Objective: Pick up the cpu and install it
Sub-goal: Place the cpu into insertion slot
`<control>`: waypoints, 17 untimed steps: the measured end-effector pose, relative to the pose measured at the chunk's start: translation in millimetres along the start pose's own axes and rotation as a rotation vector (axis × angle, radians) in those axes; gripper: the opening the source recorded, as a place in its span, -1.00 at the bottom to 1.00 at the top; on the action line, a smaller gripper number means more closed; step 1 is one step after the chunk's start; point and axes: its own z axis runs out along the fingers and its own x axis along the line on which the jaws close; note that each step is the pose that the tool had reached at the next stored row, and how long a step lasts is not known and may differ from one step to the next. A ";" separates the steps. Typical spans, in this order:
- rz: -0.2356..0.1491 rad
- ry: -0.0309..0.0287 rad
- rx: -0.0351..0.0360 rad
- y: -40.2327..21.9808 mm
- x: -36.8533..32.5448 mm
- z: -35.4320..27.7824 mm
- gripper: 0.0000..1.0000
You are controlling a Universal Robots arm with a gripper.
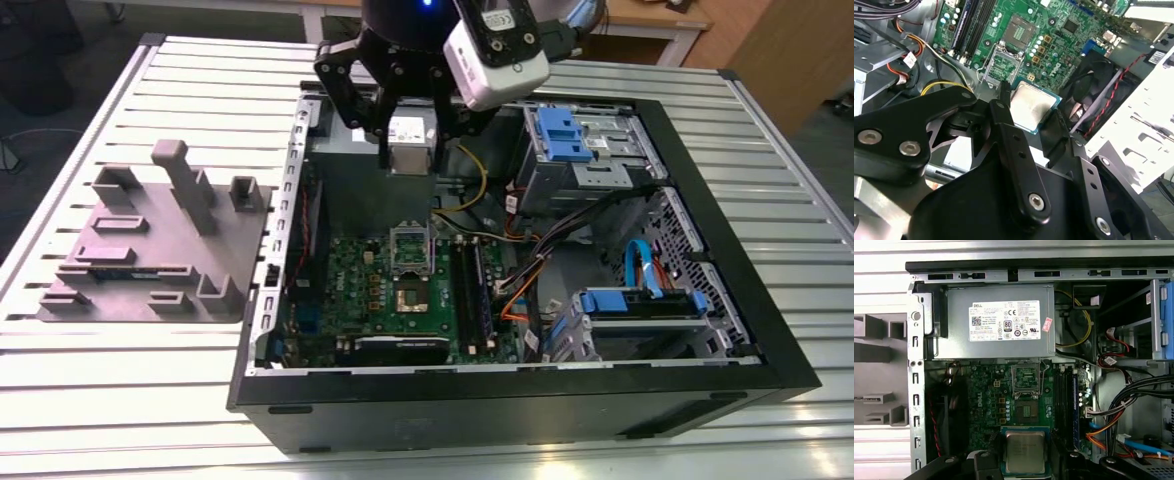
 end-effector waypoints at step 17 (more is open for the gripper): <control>0.000 0.0010 -0.0043 -0.5 -1.2 25.8 -0.05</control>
